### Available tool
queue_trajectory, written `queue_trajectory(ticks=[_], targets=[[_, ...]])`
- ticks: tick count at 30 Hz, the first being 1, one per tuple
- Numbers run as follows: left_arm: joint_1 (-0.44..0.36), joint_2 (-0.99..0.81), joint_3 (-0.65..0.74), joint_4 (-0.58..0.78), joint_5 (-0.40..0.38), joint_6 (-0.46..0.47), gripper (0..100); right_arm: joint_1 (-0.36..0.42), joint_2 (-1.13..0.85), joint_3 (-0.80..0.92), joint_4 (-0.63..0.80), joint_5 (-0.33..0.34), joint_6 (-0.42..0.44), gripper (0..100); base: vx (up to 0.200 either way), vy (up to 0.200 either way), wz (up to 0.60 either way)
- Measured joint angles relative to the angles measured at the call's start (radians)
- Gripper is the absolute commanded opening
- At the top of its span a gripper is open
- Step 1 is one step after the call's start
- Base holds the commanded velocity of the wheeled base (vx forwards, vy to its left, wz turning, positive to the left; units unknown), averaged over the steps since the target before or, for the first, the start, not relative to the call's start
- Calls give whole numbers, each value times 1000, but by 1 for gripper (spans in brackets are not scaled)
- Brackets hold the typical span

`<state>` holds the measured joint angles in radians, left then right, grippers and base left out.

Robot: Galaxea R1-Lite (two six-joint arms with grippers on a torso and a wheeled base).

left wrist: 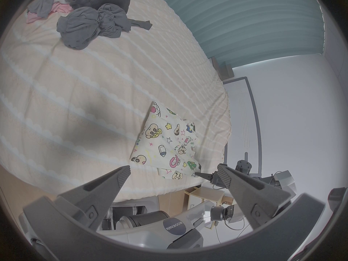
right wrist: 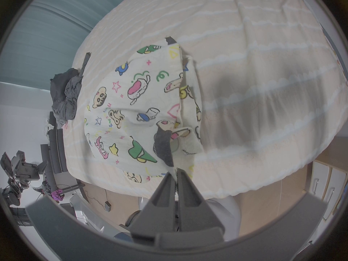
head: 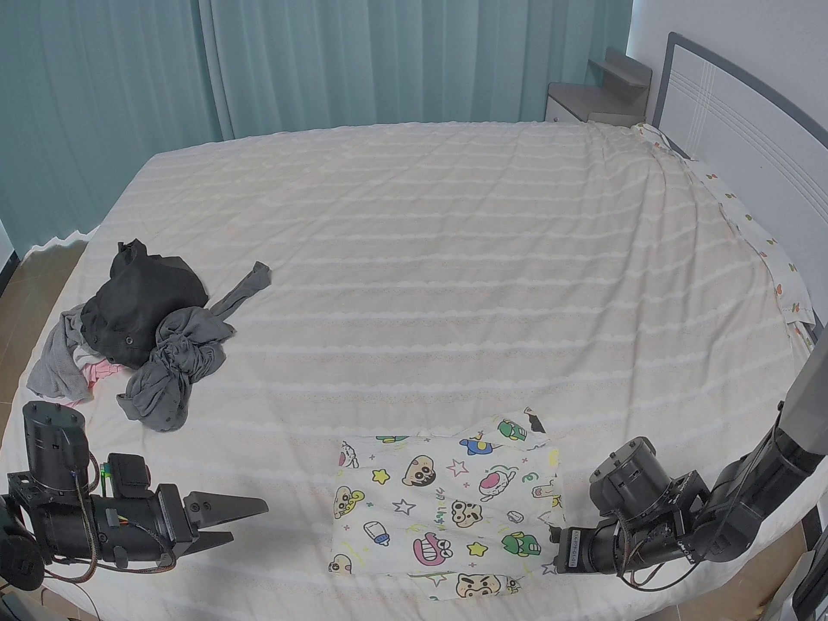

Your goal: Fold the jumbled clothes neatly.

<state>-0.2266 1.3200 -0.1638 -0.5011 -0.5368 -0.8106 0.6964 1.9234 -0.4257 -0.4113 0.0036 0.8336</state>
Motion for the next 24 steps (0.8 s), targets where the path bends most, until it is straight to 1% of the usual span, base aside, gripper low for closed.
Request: queue_trajectory(ticks=[9, 18, 24], targets=[[1, 0, 0, 0, 0, 0, 100, 9, 38, 19, 4, 3, -10, 0, 0, 0, 0], [0, 0, 0, 1, 0, 0, 100, 43, 77, 15, 6, -5, -12, 0, 0, 0, 0], [0, 3, 1, 1, 0, 0, 100, 59, 94, 14, 10, -31, -15, 0, 0, 0, 0]])
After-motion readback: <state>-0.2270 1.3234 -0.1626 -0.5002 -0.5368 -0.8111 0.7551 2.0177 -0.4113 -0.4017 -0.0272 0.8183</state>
